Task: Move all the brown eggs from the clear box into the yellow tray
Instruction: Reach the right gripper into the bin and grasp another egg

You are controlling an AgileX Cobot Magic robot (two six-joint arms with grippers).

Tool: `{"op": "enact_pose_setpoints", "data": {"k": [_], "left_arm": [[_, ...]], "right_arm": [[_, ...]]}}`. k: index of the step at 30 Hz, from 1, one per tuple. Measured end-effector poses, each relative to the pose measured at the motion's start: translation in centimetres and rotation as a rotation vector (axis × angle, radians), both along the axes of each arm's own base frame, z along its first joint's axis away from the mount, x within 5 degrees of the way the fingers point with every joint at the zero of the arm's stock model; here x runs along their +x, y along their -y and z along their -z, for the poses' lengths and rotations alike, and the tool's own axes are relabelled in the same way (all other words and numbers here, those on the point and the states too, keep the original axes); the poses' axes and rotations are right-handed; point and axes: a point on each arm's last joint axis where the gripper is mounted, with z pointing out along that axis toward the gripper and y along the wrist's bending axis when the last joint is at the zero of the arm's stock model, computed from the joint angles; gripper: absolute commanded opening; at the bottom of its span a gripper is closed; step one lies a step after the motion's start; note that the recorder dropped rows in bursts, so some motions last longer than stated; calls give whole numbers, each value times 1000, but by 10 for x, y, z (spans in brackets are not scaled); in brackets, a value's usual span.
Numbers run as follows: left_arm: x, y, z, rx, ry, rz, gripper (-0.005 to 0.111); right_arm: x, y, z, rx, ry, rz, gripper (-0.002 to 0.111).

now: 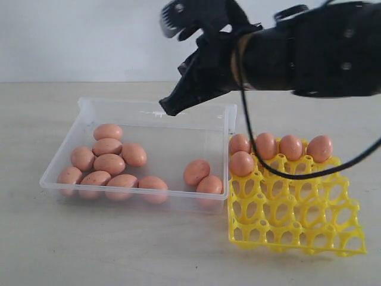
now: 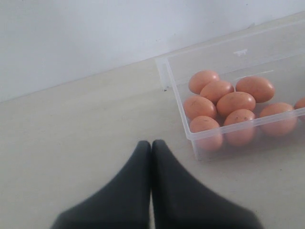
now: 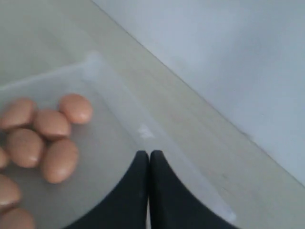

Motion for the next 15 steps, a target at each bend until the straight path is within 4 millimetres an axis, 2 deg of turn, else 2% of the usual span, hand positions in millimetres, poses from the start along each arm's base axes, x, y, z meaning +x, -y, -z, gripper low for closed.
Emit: {"op": "enact_pose_setpoints", "data": {"k": [2, 4, 9, 11, 13, 15], "left_arm": [[0, 0, 0, 0, 0, 0, -4], [0, 0, 0, 0, 0, 0, -4], [0, 0, 0, 0, 0, 0, -4], [0, 0, 0, 0, 0, 0, -4], [0, 0, 0, 0, 0, 0, -4], [0, 0, 0, 0, 0, 0, -4]], "right_arm": [[4, -14, 1, -97, -18, 87, 0], [8, -30, 5, -186, -142, 111, 0], [19, -68, 20, -284, -661, -46, 0], [25, -84, 21, -291, -752, -116, 1], [32, -95, 21, -291, -776, -159, 11], [38, -104, 23, -302, -783, -191, 27]]}}
